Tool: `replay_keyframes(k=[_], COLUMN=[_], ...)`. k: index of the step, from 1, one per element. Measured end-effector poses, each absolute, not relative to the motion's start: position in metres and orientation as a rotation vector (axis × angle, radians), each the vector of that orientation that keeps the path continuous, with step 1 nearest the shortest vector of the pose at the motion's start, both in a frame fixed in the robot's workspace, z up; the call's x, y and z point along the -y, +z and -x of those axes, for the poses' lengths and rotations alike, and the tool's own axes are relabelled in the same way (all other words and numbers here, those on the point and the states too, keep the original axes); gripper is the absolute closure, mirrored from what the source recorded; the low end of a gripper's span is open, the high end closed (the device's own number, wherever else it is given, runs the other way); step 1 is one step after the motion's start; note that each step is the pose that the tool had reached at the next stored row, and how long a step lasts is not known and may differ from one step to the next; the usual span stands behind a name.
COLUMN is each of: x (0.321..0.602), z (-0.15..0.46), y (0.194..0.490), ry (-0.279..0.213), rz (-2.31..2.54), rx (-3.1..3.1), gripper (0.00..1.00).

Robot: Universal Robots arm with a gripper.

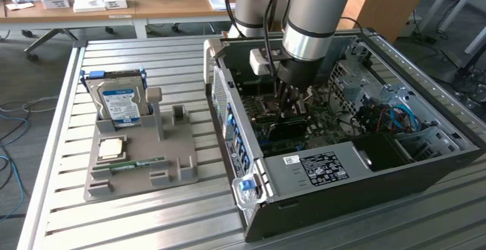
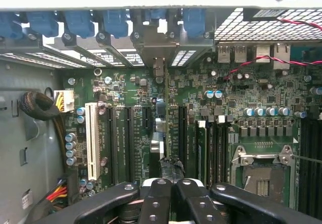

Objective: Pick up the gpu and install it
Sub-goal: 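Press down on the gpu until it lock into place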

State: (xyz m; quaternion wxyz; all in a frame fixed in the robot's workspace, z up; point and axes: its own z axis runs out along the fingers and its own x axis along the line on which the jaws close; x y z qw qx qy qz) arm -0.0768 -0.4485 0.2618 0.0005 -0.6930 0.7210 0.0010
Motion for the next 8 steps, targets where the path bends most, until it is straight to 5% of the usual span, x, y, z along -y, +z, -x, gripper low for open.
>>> replay_keyframes(k=[8], x=[0.4486], z=[0.0770], y=[0.2612], ry=[0.003], rz=[2.177], rx=[-2.265], gripper=[0.89])
